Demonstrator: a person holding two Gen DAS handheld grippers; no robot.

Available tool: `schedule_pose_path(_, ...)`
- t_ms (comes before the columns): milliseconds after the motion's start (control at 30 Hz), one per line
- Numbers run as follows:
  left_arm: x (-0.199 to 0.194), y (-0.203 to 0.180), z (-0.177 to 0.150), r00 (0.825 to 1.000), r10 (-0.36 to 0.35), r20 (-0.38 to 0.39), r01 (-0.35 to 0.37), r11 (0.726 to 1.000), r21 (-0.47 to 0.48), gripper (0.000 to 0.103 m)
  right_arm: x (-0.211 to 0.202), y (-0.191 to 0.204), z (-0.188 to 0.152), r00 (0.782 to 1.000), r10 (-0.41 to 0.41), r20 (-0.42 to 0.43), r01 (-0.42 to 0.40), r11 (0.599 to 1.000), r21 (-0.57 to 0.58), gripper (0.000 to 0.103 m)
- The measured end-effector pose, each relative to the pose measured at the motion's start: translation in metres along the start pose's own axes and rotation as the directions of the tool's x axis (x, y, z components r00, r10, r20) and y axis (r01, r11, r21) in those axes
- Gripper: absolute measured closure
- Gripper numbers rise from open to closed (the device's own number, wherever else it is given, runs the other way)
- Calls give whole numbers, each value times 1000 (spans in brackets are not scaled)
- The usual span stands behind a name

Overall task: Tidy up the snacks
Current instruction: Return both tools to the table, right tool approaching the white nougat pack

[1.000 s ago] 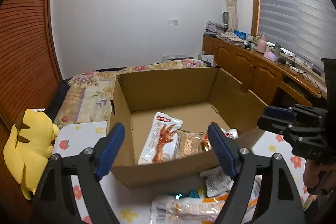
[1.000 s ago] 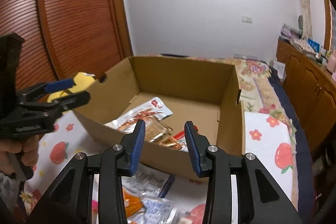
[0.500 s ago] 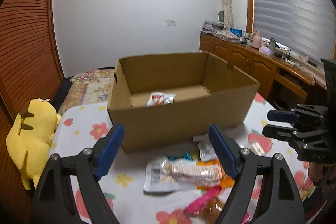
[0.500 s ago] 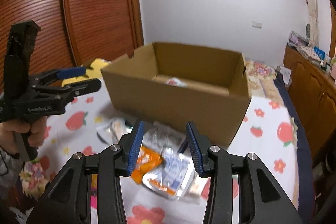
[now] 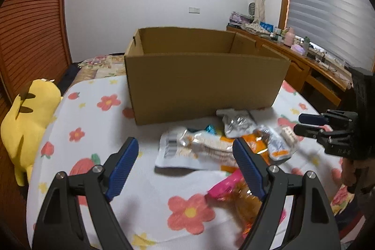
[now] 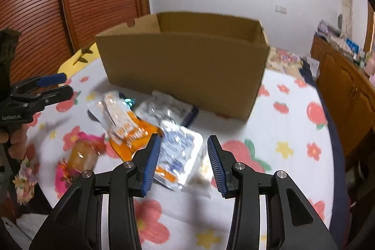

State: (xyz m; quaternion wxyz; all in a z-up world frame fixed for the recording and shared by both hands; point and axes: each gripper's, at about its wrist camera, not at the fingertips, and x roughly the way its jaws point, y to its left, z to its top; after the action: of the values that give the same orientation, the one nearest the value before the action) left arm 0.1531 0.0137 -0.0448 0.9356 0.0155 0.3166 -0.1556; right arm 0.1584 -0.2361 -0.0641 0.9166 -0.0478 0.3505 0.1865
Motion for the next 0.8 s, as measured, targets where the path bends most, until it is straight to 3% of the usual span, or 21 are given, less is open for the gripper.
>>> schedule_pose_path(533, 9, -8, -36, 995, -9, -97, 7, 1000, -17, 20, 29, -26, -21, 993, -48, -109, 56, 996, 73, 66)
schedule_pose_path(800, 5, -21, -39, 993, -49, -110, 46, 998, -31, 20, 35, -17, -23, 988, -93, -127, 95, 995, 11, 70)
